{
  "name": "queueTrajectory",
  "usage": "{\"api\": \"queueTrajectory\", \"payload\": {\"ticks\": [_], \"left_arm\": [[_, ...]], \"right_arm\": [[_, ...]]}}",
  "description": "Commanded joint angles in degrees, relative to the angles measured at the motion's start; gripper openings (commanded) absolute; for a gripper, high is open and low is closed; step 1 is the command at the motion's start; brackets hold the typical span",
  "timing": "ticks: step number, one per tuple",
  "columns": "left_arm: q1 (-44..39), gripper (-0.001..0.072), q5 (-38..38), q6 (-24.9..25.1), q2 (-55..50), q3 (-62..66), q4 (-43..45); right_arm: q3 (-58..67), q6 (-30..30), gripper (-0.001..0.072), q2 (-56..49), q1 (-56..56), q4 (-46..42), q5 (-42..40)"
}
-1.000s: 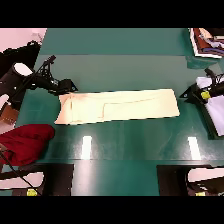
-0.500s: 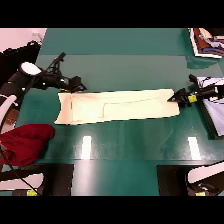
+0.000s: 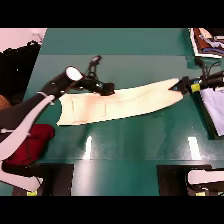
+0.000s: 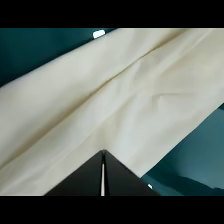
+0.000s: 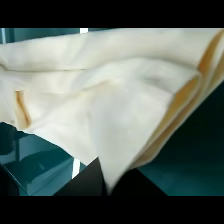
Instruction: Fold the shirts.
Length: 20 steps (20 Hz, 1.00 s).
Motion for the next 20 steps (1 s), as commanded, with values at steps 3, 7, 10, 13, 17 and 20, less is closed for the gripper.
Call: {"api": "queueTrajectory", "payload": {"ticks": [3,7,10,13,17,20], "left_arm": [[-5.3,0.0023,-3.0,-4.0,-11.6,9.1,3.8],[-5.7,0.0023,-2.8,-5.4,-13.8,9.8,5.2],[-5.5,0.0023,-3.4,-5.4,-13.9,10.0,7.3],[-3.0,0.0022,-8.6,-5.4,-13.5,13.1,7.7],[4.1,0.0022,-11.4,-5.9,-5.3,14.4,15.8],[13.0,0.0023,-14.4,-6.0,4.6,14.4,23.3]], "right_arm": [[11.3,6.2,0.0011,6.7,8.1,2.6,0.6],[20.0,8.7,0.0011,4.9,16.7,2.6,1.4],[25.9,9.2,0.0012,2.3,21.6,2.6,1.6],[30.2,9.2,0.0012,0.1,25.3,2.5,1.8],[33.5,9.2,0.0012,-2.3,30.2,2.6,1.8],[34.8,9.2,0.0013,-5.3,37.4,2.6,-1.0]]}}
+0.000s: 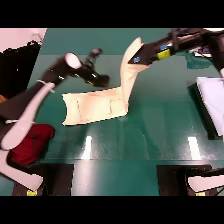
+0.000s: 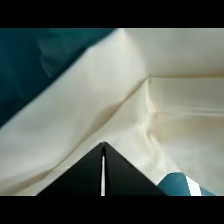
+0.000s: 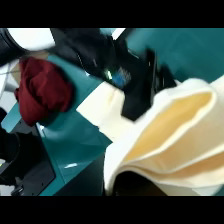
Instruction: Fold the shirts.
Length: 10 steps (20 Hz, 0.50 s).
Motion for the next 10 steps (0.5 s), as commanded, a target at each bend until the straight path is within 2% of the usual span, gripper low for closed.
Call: {"api": "queueTrajectory", "payload": {"ticks": [1,6,7,9,10], "left_arm": [[9.8,0.0023,-4.2,-0.1,10.5,0.4,9.3],[22.7,0.0023,-5.4,0.0,23.3,0.4,12.9],[24.5,0.0023,-5.4,0.0,24.9,0.4,12.9],[26.7,0.0023,-6.1,0.1,26.6,0.4,12.9],[27.1,0.0023,-7.0,0.4,26.9,0.4,12.9]], "right_arm": [[1.7,0.1,0.0013,-3.4,8.4,0.1,-4.3],[1.7,-2.5,0.0019,-12.7,25.4,-0.1,-18.0],[1.7,-2.6,0.0136,-15.0,28.1,-0.1,-21.1],[1.7,-2.6,0.0598,-18.8,31.4,-0.1,-26.4],[1.7,-2.6,0.0663,-20.2,32.2,-0.1,-26.8]]}}
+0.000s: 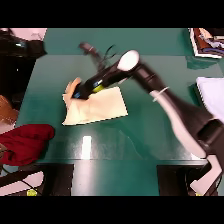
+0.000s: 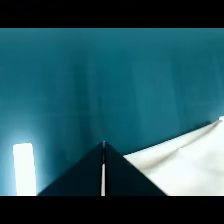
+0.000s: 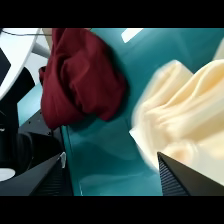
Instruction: Fold the shirts.
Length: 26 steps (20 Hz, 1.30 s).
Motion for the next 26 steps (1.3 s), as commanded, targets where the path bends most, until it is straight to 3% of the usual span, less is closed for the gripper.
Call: {"api": "queueTrajectory", "payload": {"ticks": [1,2,3,7,11,14,15,16,17,21,26], "left_arm": [[3.7,0.0023,-2.6,1.1,3.2,0.0,1.1],[3.7,0.0024,-3.7,1.6,3.2,0.0,1.0],[3.7,0.0023,-4.3,2.0,3.2,-0.1,0.9],[3.7,0.0023,-6.3,2.0,3.2,-0.1,0.4],[3.7,0.0024,-7.1,2.0,3.2,-0.1,0.2],[3.7,0.0023,-6.9,2.0,3.2,-0.1,-0.6],[3.7,0.0023,-6.5,2.0,3.2,-0.1,-1.2],[3.7,0.0023,-6.2,2.0,3.2,-0.1,-1.9],[3.7,0.0023,-5.9,2.0,3.2,-0.1,-2.6],[3.7,0.0023,-5.2,2.6,3.2,-0.1,-2.7],[3.7,0.0024,-5.0,2.6,3.2,-0.1,-2.7]], "right_arm": [[0.1,-0.6,0.0631,-5.3,5.2,-0.2,-5.8],[0.1,-0.5,0.0531,-5.4,4.5,-0.9,-3.6],[0.1,-0.5,0.0508,-5.1,3.1,-0.8,-0.7],[-1.6,1.3,0.0508,-2.3,-5.7,-4.9,9.3],[-13.6,3.2,0.0508,5.4,-17.0,-11.4,8.2],[-22.9,3.2,0.0514,8.8,-25.6,-10.4,5.9],[-25.3,3.2,0.0530,8.8,-27.8,-9.6,5.8],[-27.5,3.2,0.0619,8.4,-29.7,-8.2,5.4],[-29.8,3.2,0.0636,7.9,-31.0,-5.7,4.9],[-33.3,1.6,0.0625,2.9,-31.2,4.6,5.6],[-27.3,1.4,0.0623,-3.0,-23.1,5.9,5.2]]}}
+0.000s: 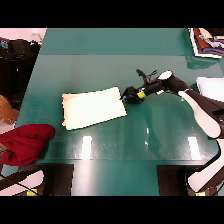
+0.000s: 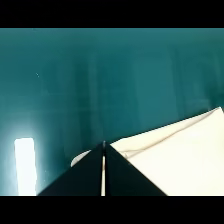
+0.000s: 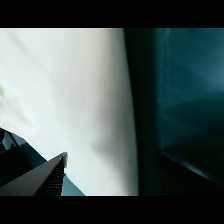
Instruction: Fold the shirts.
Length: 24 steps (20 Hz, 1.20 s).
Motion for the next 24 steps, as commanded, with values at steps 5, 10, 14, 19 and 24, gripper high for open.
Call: {"api": "queueTrajectory", "payload": {"ticks": [5,10,14,19,24], "left_arm": [[0.0,0.0024,-0.2,-0.1,0.0,0.0,-0.4],[-2.4,0.0022,-1.3,-1.7,0.0,0.0,-1.1],[-10.3,0.0022,-1.1,-1.6,0.0,0.0,-1.1],[-18.0,0.0023,0.4,-1.7,0.0,0.0,-1.2],[-21.7,0.0023,3.8,-2.3,0.0,0.0,-1.6]], "right_arm": [[11.0,-0.4,0.0272,-7.3,10.0,1.1,-1.0],[17.6,-1.6,0.0013,-6.8,9.0,0.6,-1.6],[18.8,-1.3,0.0013,-1.6,-0.6,-1.1,-1.6],[18.8,1.9,0.0013,8.9,-20.0,-14.1,-1.0],[18.8,1.9,0.0013,14.4,-41.7,-15.8,-1.5]]}}
